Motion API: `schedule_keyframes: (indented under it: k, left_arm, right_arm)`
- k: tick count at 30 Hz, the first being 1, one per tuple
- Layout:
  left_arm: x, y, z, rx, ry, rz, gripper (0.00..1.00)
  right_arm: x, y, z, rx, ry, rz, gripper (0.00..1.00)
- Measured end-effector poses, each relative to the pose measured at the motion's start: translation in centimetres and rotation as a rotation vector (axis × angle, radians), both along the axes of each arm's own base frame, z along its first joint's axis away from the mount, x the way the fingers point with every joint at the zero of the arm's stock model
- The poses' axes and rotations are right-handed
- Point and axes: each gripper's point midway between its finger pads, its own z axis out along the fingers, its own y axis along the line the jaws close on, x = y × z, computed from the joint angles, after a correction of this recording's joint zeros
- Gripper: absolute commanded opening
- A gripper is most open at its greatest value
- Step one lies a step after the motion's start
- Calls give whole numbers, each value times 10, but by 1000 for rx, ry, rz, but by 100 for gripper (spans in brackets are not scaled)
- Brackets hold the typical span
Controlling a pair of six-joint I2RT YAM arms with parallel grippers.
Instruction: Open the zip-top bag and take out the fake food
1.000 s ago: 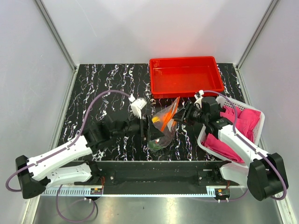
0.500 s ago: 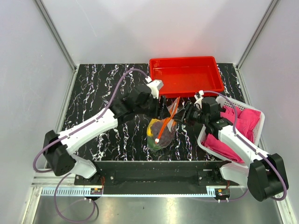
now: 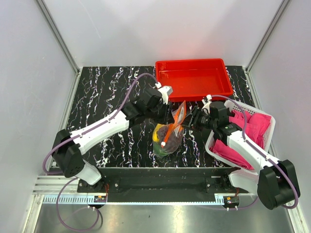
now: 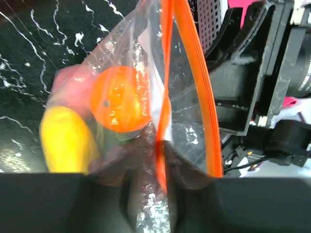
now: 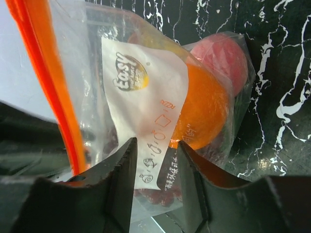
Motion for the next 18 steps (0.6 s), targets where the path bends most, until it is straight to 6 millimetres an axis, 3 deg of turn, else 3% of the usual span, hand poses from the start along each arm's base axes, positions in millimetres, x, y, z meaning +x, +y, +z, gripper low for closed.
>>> schedule_keyframes:
  k: [1, 2, 6, 10, 13, 18]
  left_arm:
    - [0, -1, -1, -2, 6, -3, 3]
    - [1, -1, -1, -5, 8, -5, 0]
    - [7, 1, 3, -42, 17, -5, 0]
    - [8, 11, 14, -85, 6, 10, 0]
    - [0, 20, 35, -148, -33, 23, 0]
    - [-13, 28, 71, -246, -85, 21, 0]
  right_arm:
    - [-1, 0, -1, -3, 2, 1, 51]
    - [-1, -1, -2, -6, 5, 2, 52]
    - [-6, -3, -6, -25, 26, 9, 58]
    - [-11, -5, 0, -38, 10, 20, 87]
    - [-13, -5, 8, -35, -23, 39, 100]
    - [-15, -3, 14, -30, -48, 69, 100]
